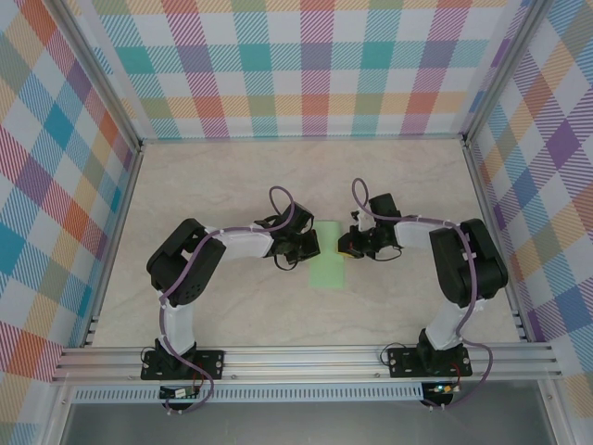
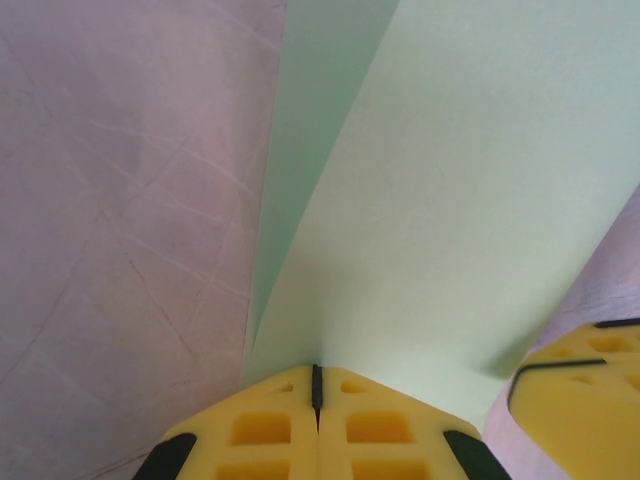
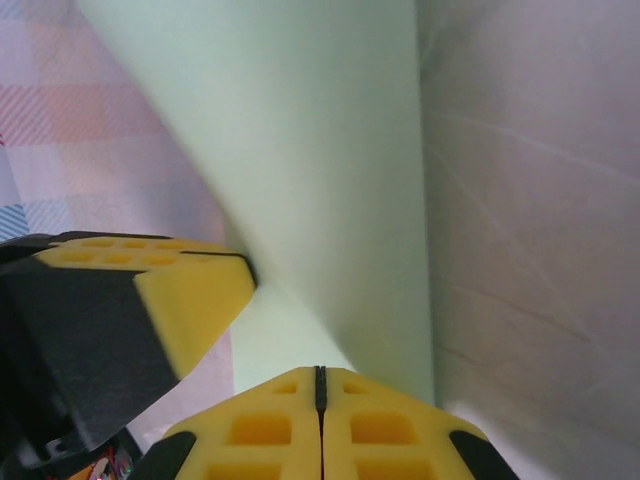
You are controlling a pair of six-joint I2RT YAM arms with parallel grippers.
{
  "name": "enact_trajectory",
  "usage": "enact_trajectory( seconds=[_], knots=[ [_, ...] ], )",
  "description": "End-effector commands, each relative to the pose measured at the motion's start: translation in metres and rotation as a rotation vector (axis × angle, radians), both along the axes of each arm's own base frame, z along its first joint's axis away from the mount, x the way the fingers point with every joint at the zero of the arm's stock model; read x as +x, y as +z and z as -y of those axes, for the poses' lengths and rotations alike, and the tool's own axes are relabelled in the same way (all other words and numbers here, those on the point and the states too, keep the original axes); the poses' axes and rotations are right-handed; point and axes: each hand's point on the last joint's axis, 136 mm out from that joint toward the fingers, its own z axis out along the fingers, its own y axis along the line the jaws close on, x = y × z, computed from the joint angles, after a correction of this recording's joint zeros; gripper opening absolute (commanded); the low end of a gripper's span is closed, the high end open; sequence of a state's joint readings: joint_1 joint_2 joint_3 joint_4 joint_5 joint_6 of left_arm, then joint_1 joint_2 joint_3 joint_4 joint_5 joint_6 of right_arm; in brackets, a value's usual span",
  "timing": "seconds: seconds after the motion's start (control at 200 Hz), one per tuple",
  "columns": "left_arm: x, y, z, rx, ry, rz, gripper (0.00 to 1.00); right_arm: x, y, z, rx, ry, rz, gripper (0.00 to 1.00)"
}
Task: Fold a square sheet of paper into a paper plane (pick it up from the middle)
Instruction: Fold the square sheet of paper in half at the center of the table.
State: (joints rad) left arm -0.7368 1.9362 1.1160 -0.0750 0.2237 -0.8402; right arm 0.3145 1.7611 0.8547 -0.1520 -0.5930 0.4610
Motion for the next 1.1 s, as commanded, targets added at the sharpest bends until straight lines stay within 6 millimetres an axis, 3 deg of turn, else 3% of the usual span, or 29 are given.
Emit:
enact_trajectory(
  seconds=[0.0, 0.175, 0.385, 0.505, 0.775, 0.99, 1.095],
  knots=[
    [-0.034, -0.037, -0.024, 0.133, -0.028, -0.114, 0.0, -0.007, -0.021, 0.009, -0.057, 0.027, -0.023, 0.06],
    [-0.035, -0.038, -0.026, 0.138, -0.029, -0.115, 0.0, -0.014, -0.029, 0.011, -0.062, 0.032, -0.039, 0.07],
    [-0.035, -0.038, -0.028, 0.145, -0.029, -0.115, 0.0, 0.003, 0.009, 0.0, 0.001, 0.045, 0.021, 0.08],
    [-0.036, -0.038, -0.028, 0.145, -0.028, -0.117, 0.0, 0.015, 0.017, -0.004, 0.022, 0.045, 0.035, 0.08],
    [-0.036, -0.04, -0.029, 0.146, -0.027, -0.119, 0.0, 0.026, -0.003, -0.003, 0.011, 0.038, 0.003, 0.08],
    [-0.036, -0.038, -0.029, 0.15, -0.029, -0.115, 0.0, 0.02, -0.031, 0.007, -0.045, 0.024, -0.042, 0.08],
    [-0.037, -0.039, -0.03, 0.154, -0.03, -0.117, 0.0, 0.017, -0.033, 0.007, -0.045, 0.02, -0.055, 0.09]
  ],
)
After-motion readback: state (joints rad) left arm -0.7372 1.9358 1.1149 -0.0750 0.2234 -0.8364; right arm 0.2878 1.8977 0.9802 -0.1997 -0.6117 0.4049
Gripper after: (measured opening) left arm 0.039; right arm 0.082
